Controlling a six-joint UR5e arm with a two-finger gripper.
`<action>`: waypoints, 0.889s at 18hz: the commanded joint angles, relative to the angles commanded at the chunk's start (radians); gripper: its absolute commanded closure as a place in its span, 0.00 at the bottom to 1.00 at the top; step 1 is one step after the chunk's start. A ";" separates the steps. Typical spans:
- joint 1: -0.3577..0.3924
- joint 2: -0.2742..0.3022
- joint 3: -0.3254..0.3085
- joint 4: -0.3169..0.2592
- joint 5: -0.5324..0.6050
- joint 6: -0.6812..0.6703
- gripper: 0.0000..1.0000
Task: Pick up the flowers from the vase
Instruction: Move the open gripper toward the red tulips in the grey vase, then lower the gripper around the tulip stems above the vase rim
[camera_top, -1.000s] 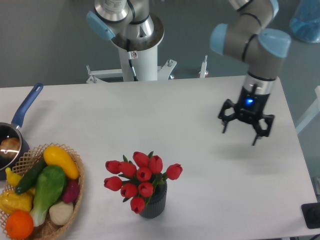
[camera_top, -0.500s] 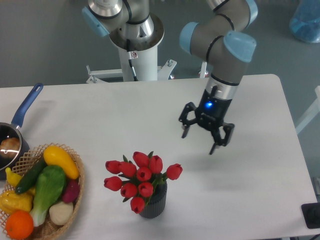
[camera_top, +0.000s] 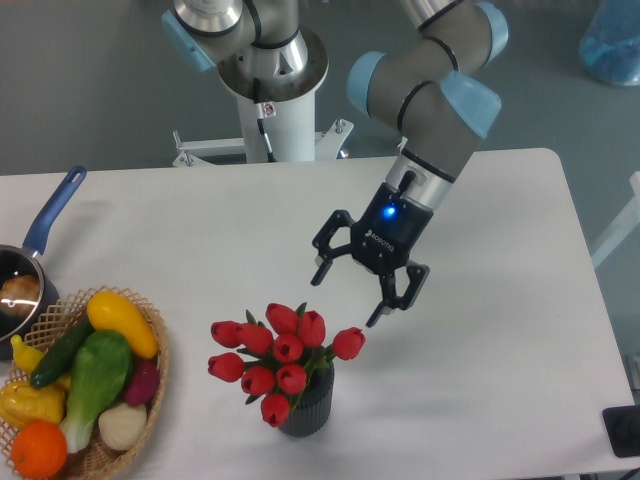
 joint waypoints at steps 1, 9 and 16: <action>-0.003 -0.011 0.012 0.000 -0.003 0.000 0.00; -0.011 -0.104 0.107 0.003 -0.086 -0.012 0.00; -0.037 -0.124 0.127 0.003 -0.129 -0.014 0.00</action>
